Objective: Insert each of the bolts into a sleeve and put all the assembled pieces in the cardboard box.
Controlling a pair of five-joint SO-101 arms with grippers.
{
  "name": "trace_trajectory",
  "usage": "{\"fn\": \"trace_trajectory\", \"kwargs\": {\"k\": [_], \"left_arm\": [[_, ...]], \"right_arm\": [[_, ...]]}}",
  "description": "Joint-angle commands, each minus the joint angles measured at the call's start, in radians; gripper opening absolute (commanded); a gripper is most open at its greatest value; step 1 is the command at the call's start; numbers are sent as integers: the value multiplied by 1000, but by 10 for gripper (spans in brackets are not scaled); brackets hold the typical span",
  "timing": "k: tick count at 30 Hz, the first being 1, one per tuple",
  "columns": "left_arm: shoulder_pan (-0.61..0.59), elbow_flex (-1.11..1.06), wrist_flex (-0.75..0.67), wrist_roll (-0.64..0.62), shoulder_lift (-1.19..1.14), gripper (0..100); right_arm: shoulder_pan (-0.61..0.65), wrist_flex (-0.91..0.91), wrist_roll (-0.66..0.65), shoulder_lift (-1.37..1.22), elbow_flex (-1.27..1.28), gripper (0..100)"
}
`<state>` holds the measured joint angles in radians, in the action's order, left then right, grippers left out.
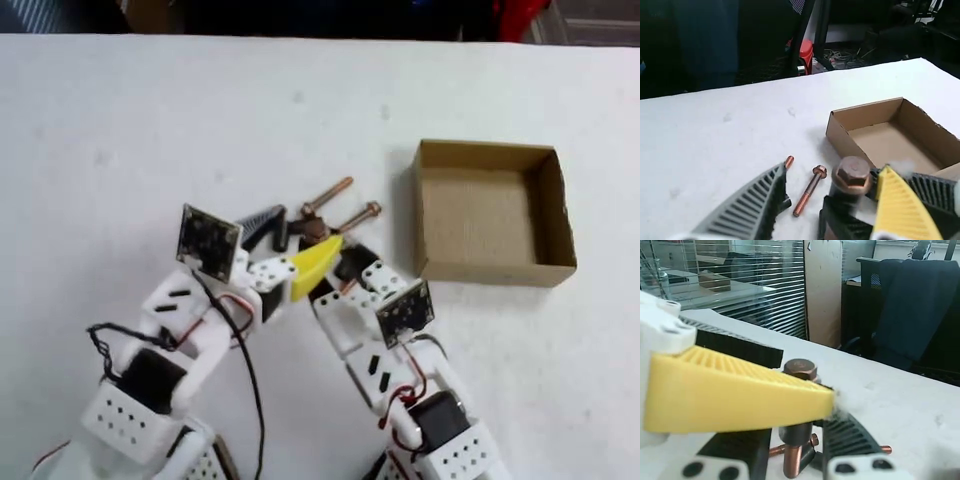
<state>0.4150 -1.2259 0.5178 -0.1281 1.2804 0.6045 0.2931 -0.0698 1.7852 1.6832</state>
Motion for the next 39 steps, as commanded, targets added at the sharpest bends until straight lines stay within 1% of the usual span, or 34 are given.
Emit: {"fn": "trace_trajectory", "kwargs": {"k": [1,7,9,10,12,14,15,18,21,24,27,31,36,39], "left_arm": [[-8,107,-3,2,10,301],[-10,138,-8,2,10,300],[-10,138,-8,5,10,277],[-15,138,-8,8,10,245],[-44,138,-9,9,10,150],[-90,138,-9,9,10,41],[-113,138,-9,9,12,11],[-183,135,-3,5,12,76],[-226,133,-2,6,12,83],[-234,133,6,3,12,82],[-225,137,109,9,65,81],[-232,130,216,9,257,18],[-234,106,328,11,449,24],[-274,107,399,41,498,24]], "right_arm": [[-12,-22,5,12,8,17],[-27,15,6,15,8,17],[-41,33,6,15,8,17],[-47,35,6,15,8,17],[-62,35,6,15,8,17],[-77,35,6,15,8,17],[-87,35,6,15,8,17],[-120,54,6,15,5,17],[-143,136,6,15,-35,17],[-166,257,6,15,-100,17],[-177,346,6,15,-149,17],[-202,407,6,15,-209,17],[-268,503,5,7,-308,17],[-303,599,5,7,-394,17]]}}
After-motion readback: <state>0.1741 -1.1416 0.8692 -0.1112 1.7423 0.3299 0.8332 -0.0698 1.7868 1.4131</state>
